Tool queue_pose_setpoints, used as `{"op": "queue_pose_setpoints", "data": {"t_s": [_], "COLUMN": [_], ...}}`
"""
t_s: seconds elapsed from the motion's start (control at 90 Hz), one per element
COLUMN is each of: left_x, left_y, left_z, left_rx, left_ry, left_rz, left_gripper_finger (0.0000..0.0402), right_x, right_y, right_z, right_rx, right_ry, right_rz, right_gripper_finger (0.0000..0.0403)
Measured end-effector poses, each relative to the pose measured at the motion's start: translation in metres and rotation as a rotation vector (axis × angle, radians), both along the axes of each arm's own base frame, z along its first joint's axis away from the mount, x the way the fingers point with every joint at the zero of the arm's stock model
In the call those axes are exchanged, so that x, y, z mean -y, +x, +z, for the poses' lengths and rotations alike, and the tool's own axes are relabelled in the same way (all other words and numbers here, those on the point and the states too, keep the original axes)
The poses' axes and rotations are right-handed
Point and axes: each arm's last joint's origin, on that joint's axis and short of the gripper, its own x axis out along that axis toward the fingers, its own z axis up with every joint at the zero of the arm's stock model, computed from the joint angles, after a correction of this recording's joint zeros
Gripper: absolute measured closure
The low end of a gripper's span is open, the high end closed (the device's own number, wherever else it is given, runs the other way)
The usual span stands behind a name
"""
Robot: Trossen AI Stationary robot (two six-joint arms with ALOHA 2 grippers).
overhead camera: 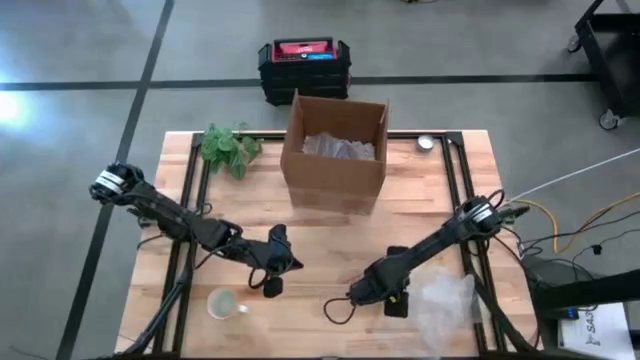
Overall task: Wrap mug
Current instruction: Wrap the yellow cup in bubble wrap
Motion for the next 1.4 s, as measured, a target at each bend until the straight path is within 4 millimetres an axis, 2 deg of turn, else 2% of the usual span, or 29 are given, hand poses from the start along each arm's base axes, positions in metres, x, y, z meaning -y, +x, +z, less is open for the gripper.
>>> {"op": "queue_pose_setpoints", "data": {"t_s": [0.089,0.144,0.211,0.289,0.467,0.622,0.744,0.844,0.967,1.078,1.189,1.3,1.4], "left_x": [0.002,0.003,0.003,0.003,0.004,0.005,0.007,0.009,0.011,0.009,0.008,0.007,0.003], "left_y": [-0.001,-0.001,-0.001,0.000,0.002,0.005,0.008,0.015,0.028,0.037,0.032,0.020,0.006], "left_z": [0.000,0.000,0.001,0.002,0.007,0.012,0.014,0.002,-0.030,-0.067,-0.096,-0.100,-0.092], "left_rx": [-0.001,0.002,0.010,0.023,0.082,0.139,0.180,0.163,0.067,-0.074,-0.285,-0.441,-0.546], "left_ry": [-0.004,-0.004,-0.005,-0.009,-0.006,-0.003,-0.016,0.002,0.026,-0.006,-0.081,-0.096,-0.086], "left_rz": [-0.005,-0.008,-0.011,-0.013,-0.028,-0.040,-0.034,-0.021,0.012,0.056,0.054,0.102,0.102], "left_gripper_finger": [0.0402,0.0402,0.0402,0.0402,0.0402,0.0402,0.0402,0.0402,0.0402,0.0402,0.0402,0.0401,0.0401], "right_x": [0.001,0.002,0.004,0.009,0.023,0.036,0.045,0.049,0.048,0.047,0.045,0.045,0.048], "right_y": [0.000,0.000,0.001,0.007,0.021,0.013,0.000,-0.004,-0.002,0.002,0.007,0.010,0.011], "right_z": [0.001,0.005,0.019,0.045,0.114,0.171,0.197,0.195,0.178,0.152,0.127,0.113,0.103], "right_rx": [0.001,0.029,0.087,0.215,0.684,1.038,1.149,1.146,1.097,1.030,0.951,0.891,0.811], "right_ry": [-0.001,-0.019,-0.040,-0.056,-0.120,-0.192,-0.223,-0.239,-0.257,-0.284,-0.307,-0.327,-0.318], "right_rz": [0.021,0.043,0.055,0.054,0.037,0.034,-0.001,-0.035,-0.047,-0.080,-0.072,-0.064,-0.054], "right_gripper_finger": [0.0360,0.0389,0.0387,0.0389,0.0399,0.0402,0.0402,0.0402,0.0403,0.0403,0.0403,0.0398,0.0380]}}
